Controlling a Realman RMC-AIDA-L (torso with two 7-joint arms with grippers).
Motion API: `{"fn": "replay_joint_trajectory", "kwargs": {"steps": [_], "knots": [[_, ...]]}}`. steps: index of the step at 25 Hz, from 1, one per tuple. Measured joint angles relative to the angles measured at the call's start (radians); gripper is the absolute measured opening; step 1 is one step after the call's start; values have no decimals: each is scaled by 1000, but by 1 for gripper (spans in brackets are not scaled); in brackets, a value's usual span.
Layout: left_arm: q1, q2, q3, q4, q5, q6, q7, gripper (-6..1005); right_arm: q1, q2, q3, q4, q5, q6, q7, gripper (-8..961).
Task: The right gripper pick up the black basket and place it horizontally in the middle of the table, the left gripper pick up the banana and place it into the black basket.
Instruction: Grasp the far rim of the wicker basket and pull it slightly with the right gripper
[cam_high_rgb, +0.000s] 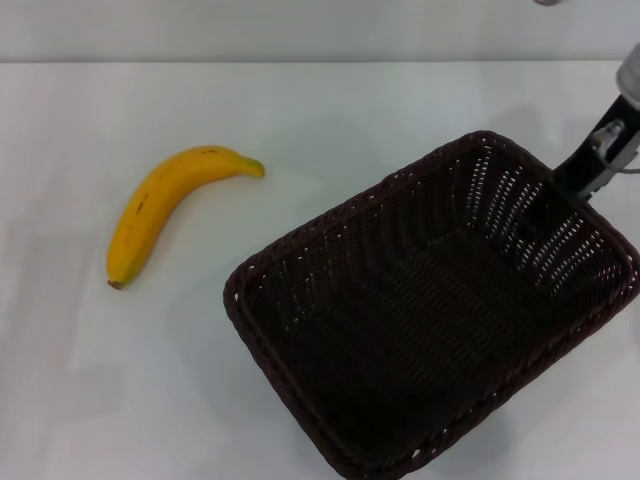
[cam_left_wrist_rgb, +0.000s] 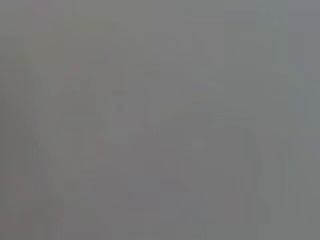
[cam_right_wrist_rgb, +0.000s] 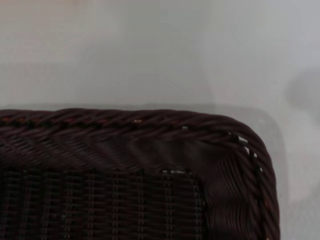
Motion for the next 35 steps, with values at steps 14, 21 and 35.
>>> {"fn": "replay_joint_trajectory", "kwargs": {"steps": [14,21,35], "knots": [[-10,-4,-3,6,-25,15,0,888,1,4,-86,39,-9,-68,22,502],[-12,-6,-15,18,-54,4,-7,888,-5,-1,-149,-5,-58,-74,24,345],[-33,2,-93,102,-54,-33,68,887,-36,-12,65,-43,-85,3,412,222]]}}
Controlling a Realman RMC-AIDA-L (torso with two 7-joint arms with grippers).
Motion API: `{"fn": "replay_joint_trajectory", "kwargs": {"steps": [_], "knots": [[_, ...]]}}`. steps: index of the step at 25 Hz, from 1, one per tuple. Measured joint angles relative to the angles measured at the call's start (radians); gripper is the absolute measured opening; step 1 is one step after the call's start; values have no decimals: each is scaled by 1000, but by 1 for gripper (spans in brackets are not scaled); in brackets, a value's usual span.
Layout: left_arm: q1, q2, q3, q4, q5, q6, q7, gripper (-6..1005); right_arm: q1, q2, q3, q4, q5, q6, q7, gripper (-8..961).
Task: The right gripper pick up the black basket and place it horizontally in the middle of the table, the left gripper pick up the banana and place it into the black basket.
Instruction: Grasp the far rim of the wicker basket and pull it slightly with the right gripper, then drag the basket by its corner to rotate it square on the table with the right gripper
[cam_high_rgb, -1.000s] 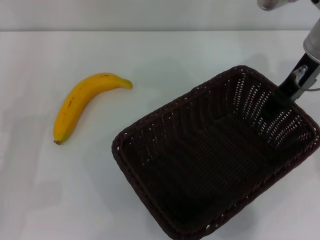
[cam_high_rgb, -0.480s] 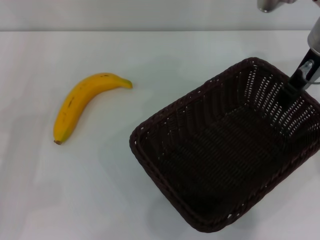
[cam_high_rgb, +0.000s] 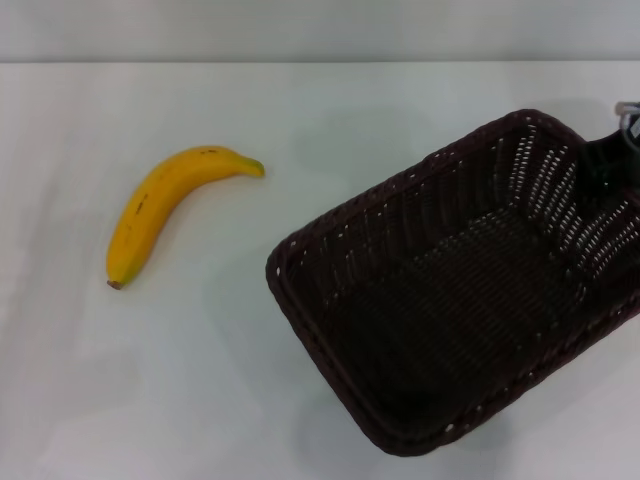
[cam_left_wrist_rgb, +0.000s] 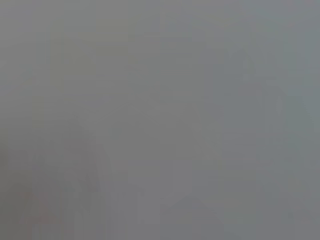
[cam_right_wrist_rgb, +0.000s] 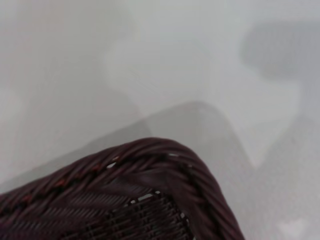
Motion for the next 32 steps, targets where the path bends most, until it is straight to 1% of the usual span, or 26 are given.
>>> {"fn": "replay_joint_trajectory", "kwargs": {"steps": [2,4,6,11,17,20,26,29,32], "knots": [[-6,3,-49,6,1,0,14,887,-16,4,32,-19,1,13,56,211],[-10,12,-76,7,4,-1,11,888,-31,12,56,-41,3,18,110,200],[-14,24,-89,8,2,-2,9,888,-45,13,61,-62,9,17,158,194],[-32,36,-137,8,1,7,-4,888,-80,16,53,-101,80,0,258,191],[-37,48,-139,8,4,10,-23,887,-105,18,-4,-104,113,-17,302,188],[-38,50,-140,9,4,10,-30,887,-129,21,-36,-134,121,-17,322,172],[-38,49,-140,9,4,7,-38,887,-176,21,-158,-201,142,-26,333,146],[-38,47,-140,9,4,5,-39,887,-180,22,-170,-203,148,-27,332,143],[-38,44,-140,8,4,7,-40,887,-180,20,-195,-179,202,-29,313,140]]}}
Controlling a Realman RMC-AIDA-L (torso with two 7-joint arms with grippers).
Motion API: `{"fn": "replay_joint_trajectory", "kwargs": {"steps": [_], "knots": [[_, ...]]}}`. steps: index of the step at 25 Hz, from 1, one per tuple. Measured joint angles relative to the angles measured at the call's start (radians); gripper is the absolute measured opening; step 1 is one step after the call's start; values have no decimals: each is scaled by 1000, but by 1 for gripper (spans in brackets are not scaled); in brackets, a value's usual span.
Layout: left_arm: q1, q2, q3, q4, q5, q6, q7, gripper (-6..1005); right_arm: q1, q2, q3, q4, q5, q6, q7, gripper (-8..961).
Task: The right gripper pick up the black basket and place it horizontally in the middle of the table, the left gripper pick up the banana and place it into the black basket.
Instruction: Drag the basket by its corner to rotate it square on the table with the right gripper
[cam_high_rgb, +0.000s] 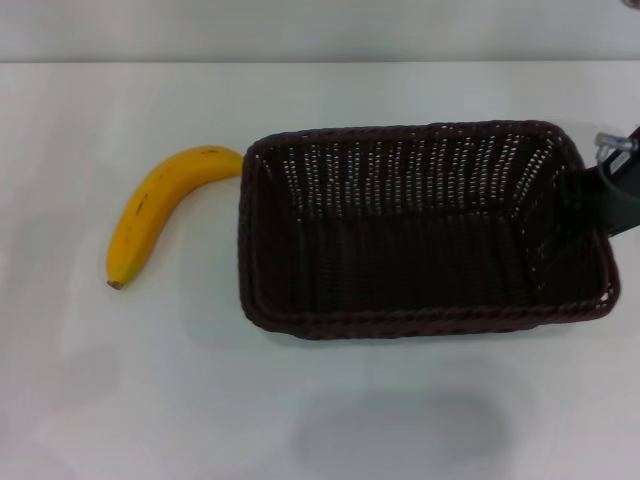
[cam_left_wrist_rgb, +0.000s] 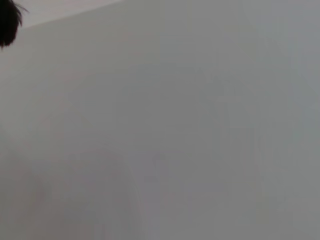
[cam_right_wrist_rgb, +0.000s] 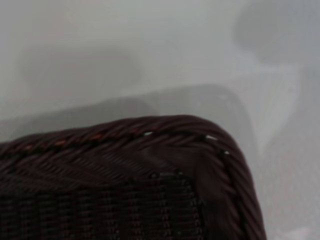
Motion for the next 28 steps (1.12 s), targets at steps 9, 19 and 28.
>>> {"fn": "replay_joint_trajectory", "kwargs": {"steps": [9,19,28], "knots": [[-7,-3,0,-1,-1,4,-1,887,15,-8,57,-13,20,3,-40,169],[-7,-9,0,-7,-1,4,-2,888,44,-15,54,-72,-22,89,-48,326],[-9,-12,5,-9,2,4,-4,887,56,-8,18,-45,-92,35,-120,354]]}}
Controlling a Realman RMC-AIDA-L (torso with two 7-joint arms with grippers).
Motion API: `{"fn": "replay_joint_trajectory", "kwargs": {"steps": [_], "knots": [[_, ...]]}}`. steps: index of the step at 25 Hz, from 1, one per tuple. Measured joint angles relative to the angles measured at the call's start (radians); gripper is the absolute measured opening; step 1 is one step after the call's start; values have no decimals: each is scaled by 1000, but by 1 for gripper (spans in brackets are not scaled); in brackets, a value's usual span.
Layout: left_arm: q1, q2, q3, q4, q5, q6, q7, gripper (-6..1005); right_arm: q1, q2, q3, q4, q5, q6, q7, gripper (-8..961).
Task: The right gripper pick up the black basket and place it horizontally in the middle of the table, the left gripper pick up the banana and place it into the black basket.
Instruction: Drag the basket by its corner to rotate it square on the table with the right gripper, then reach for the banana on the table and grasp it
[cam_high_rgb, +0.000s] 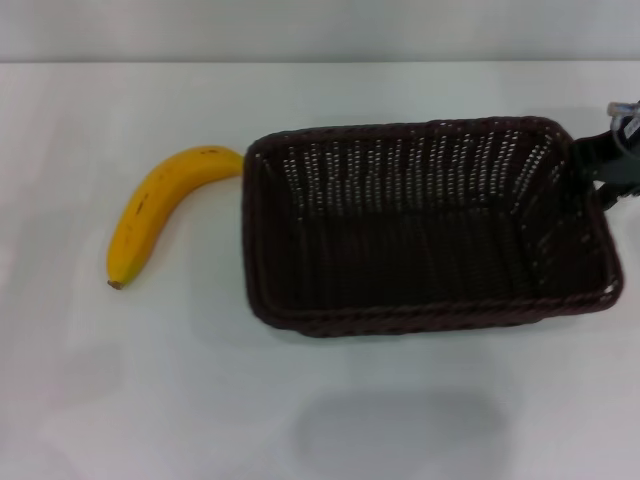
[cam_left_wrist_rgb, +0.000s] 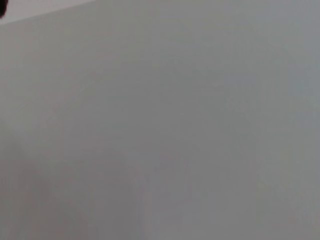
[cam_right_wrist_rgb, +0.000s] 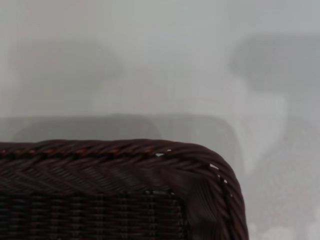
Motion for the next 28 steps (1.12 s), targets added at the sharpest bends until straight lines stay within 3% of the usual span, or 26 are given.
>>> {"fn": "replay_joint_trajectory", "kwargs": {"steps": [16,20,25,28], "knots": [[11,-5,-6,1,-1,0,-6,886,0,-11,12,-131,36,88,-7,357],[6,-8,-27,1,-6,5,4,880,-44,-14,15,-202,35,91,-4,358],[-13,-36,-112,7,-8,15,2,872,-126,-27,19,-308,31,76,-23,360],[-20,-41,-126,6,-8,8,-14,867,-184,-28,25,-391,35,37,-76,361]]}}
